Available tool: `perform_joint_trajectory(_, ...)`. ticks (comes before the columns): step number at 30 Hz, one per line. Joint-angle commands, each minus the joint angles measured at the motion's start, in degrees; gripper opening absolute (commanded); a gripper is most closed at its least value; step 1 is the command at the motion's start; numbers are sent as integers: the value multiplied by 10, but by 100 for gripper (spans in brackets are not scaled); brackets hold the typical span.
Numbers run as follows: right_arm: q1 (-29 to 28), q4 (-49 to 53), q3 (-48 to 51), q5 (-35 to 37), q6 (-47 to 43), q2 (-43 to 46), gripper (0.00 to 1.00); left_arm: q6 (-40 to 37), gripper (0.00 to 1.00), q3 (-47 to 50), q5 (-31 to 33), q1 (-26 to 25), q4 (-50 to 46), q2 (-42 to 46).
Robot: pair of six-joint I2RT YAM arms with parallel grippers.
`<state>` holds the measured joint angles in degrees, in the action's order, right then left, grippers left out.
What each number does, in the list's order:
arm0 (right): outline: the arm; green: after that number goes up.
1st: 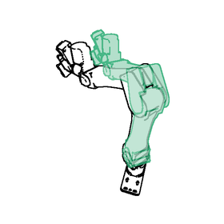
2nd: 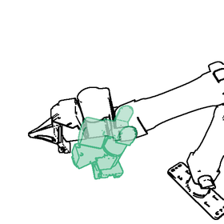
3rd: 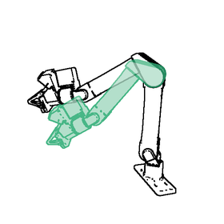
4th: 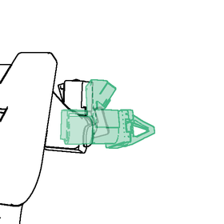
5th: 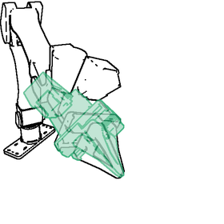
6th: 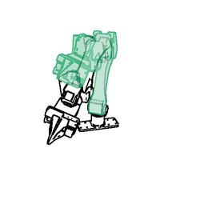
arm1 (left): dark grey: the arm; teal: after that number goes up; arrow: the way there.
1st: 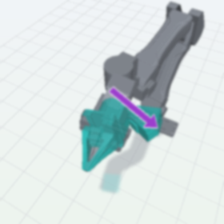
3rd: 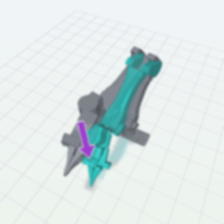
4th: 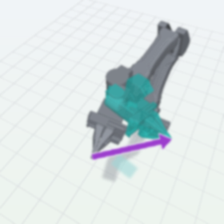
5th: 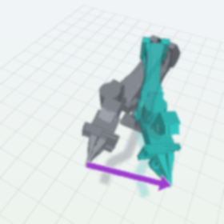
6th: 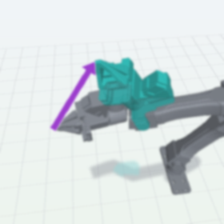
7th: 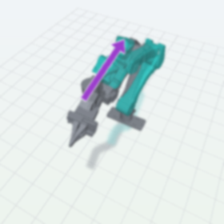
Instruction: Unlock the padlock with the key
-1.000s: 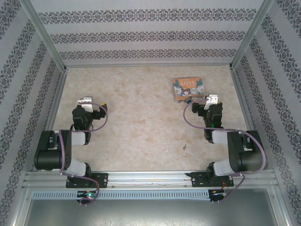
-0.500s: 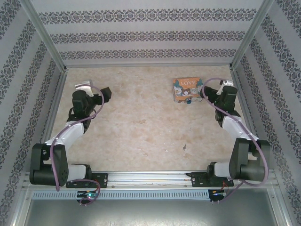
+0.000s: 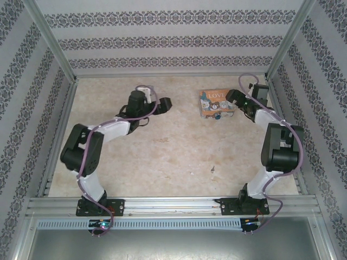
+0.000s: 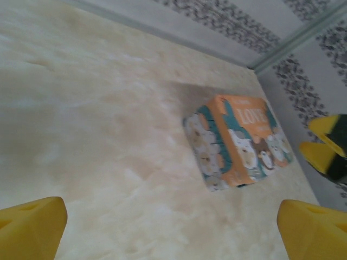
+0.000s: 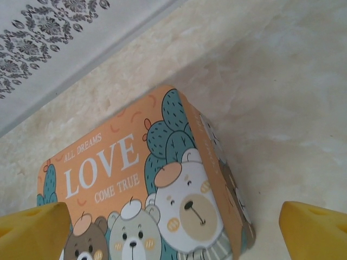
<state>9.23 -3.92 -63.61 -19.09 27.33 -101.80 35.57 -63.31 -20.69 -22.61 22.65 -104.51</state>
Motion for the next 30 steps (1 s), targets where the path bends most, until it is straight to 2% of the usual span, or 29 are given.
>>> perform_joint_trajectory(1,3,30,-46,-33,4,-36,98,31,99,-76,-29,-32,-13,-50)
perform_joint_trajectory(5,4,32,-76,-56,-7,-69,98,34,99,-170,-39,-54,-65,-120)
perform_joint_trajectory(11,6,35,-114,-102,-9,-110,98,71,99,-270,-76,-70,-81,-205)
perform_joint_trajectory(15,6,39,-132,-126,-16,-126,98,68,99,-326,-87,-79,-114,-246)
perform_joint_trajectory(22,2,45,-132,-196,-23,-132,98,80,99,-373,-110,-79,-124,-282)
perform_joint_trajectory(30,-25,46,-93,-216,-20,-110,98,89,99,-390,-136,-80,-137,-301)
